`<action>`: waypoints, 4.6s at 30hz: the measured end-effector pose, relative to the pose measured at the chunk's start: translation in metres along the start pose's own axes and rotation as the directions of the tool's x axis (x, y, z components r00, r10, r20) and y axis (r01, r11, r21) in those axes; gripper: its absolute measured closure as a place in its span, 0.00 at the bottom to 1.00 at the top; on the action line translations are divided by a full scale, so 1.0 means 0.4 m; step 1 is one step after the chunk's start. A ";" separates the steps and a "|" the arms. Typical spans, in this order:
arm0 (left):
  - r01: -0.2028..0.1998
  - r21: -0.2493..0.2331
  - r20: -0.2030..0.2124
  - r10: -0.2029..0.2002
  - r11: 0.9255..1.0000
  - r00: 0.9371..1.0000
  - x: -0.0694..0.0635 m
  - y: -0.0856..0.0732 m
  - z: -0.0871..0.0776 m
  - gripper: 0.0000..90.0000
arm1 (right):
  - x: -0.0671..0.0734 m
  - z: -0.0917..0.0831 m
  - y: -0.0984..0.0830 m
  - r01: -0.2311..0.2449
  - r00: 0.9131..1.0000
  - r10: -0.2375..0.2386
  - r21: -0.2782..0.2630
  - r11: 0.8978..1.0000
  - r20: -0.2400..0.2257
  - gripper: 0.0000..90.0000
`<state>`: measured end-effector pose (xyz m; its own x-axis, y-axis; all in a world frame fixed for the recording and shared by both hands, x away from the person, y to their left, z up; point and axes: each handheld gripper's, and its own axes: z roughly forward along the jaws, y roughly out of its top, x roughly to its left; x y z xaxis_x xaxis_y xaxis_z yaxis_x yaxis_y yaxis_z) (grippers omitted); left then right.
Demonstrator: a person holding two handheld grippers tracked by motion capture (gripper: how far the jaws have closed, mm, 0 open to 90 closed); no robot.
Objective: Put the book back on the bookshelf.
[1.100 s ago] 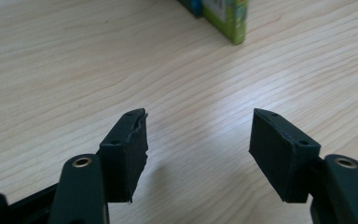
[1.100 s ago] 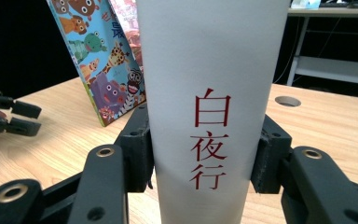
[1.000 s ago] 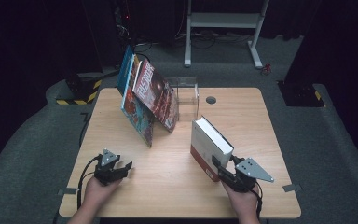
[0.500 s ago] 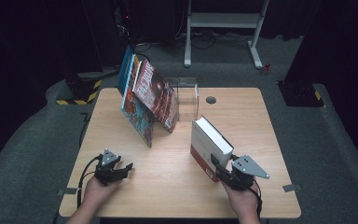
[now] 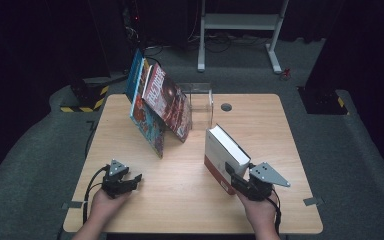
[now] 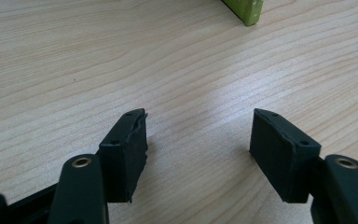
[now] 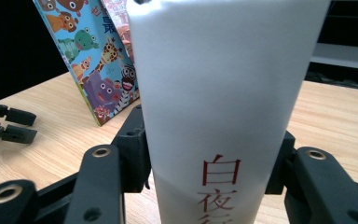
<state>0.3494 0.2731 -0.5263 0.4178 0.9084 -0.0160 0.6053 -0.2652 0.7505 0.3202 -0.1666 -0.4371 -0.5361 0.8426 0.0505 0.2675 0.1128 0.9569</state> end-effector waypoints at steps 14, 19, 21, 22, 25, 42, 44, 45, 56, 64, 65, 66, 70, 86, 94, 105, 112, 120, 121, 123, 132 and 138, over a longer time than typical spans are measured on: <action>0.002 0.000 0.003 -0.002 1.000 1.000 0.001 0.000 0.001 0.40 | 0.017 -0.002 0.006 0.039 0.999 -0.040 0.021 0.999 0.016 0.60; -0.002 0.002 0.000 0.002 1.000 1.000 0.001 0.000 0.000 0.40 | 0.028 0.000 0.007 0.039 0.999 -0.040 0.020 0.999 0.032 0.61; -0.003 0.002 0.000 0.003 1.000 1.000 0.001 0.000 0.000 0.40 | 0.032 0.002 0.011 0.044 0.998 -0.044 0.022 0.999 0.035 0.61; -0.002 0.001 0.000 0.002 1.000 1.000 0.000 0.000 0.000 0.40 | 0.034 0.003 0.014 0.046 0.998 -0.047 0.023 0.999 0.037 0.61; -0.002 0.001 0.002 0.002 1.000 1.000 0.001 0.000 0.000 0.40 | 0.041 0.008 0.026 0.057 0.998 -0.058 0.030 0.998 0.039 0.61; 0.000 0.002 0.010 0.000 1.000 1.000 0.003 0.000 0.000 0.40 | 0.045 0.031 0.090 0.048 0.998 -0.049 0.032 0.998 0.030 0.61; 0.010 0.001 0.015 -0.010 1.000 1.000 0.002 0.000 0.000 0.40 | 0.044 0.035 0.102 0.038 0.999 -0.038 0.021 0.999 0.030 0.61; 0.010 0.001 0.015 -0.010 1.000 1.000 0.002 0.000 0.000 0.40 | 0.043 0.038 0.110 0.032 0.999 -0.032 0.018 0.999 0.030 0.61; 0.011 -0.001 0.018 -0.011 1.000 1.000 0.002 -0.001 0.000 0.40 | 0.048 0.094 0.160 0.038 0.998 -0.038 -0.005 0.999 0.046 0.61; 0.012 0.002 0.018 -0.012 1.000 1.000 0.003 0.000 0.000 0.40 | 0.044 0.157 0.184 0.035 0.997 -0.034 -0.010 0.999 0.074 0.61; 0.010 0.002 0.018 -0.010 1.000 1.000 0.004 0.000 0.000 0.40 | 0.042 0.166 0.186 0.033 0.997 -0.032 -0.011 0.999 0.076 0.61; 0.011 0.002 0.018 -0.011 1.000 1.000 0.004 0.000 -0.001 0.40 | 0.041 0.172 0.188 0.031 0.996 -0.030 -0.010 0.999 0.078 0.61; 0.007 0.002 0.016 -0.007 1.000 1.000 0.004 0.000 -0.001 0.40 | 0.033 0.208 0.193 0.029 0.996 -0.027 -0.013 1.000 0.088 0.61; 0.008 0.002 0.015 -0.008 1.000 1.000 0.005 -0.001 -0.001 0.40 | 0.012 0.328 0.232 0.030 0.990 -0.027 -0.019 0.999 0.140 0.61; 0.010 0.001 0.016 -0.011 1.000 1.000 0.006 -0.001 -0.002 0.40 | 0.007 0.374 0.252 0.015 0.987 -0.012 -0.022 1.000 0.158 0.61; 0.012 -0.001 0.016 -0.012 1.000 1.000 0.006 -0.001 -0.002 0.40 | -0.018 0.456 0.277 0.011 0.981 -0.008 -0.016 1.000 0.192 0.61; 0.021 -0.003 0.022 -0.021 1.000 1.000 0.006 -0.001 -0.001 0.41 | -0.038 0.502 0.288 -0.004 0.978 0.010 -0.027 1.000 0.207 0.61; 0.028 -0.003 0.027 -0.028 1.000 0.999 0.007 -0.002 -0.002 0.41 | -0.039 0.556 0.299 0.005 0.975 -0.001 -0.018 1.000 0.221 0.61; 0.029 -0.003 0.026 -0.029 1.000 0.999 0.007 -0.002 -0.002 0.41 | -0.040 0.564 0.300 0.010 0.975 -0.006 -0.017 1.000 0.223 0.61; 0.030 -0.003 0.028 -0.030 1.000 0.999 0.007 -0.002 -0.002 0.41 | -0.038 0.574 0.299 0.016 0.974 -0.013 -0.013 1.000 0.228 0.61; 0.028 -0.005 0.027 -0.028 1.000 0.999 0.010 -0.002 -0.002 0.41 | -0.043 0.607 0.291 0.025 0.969 -0.022 -0.012 1.000 0.244 0.61; 0.032 -0.005 0.027 -0.032 0.999 0.999 0.009 -0.002 -0.002 0.41 | -0.051 0.622 0.281 0.017 0.970 -0.012 -0.020 1.000 0.245 0.61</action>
<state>0.3497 0.2769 -0.5264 0.4163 0.9074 -0.0574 0.6153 -0.2347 0.7526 0.5606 -0.0401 -0.4016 -0.3272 0.9444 -0.0321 0.2423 0.1167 0.9632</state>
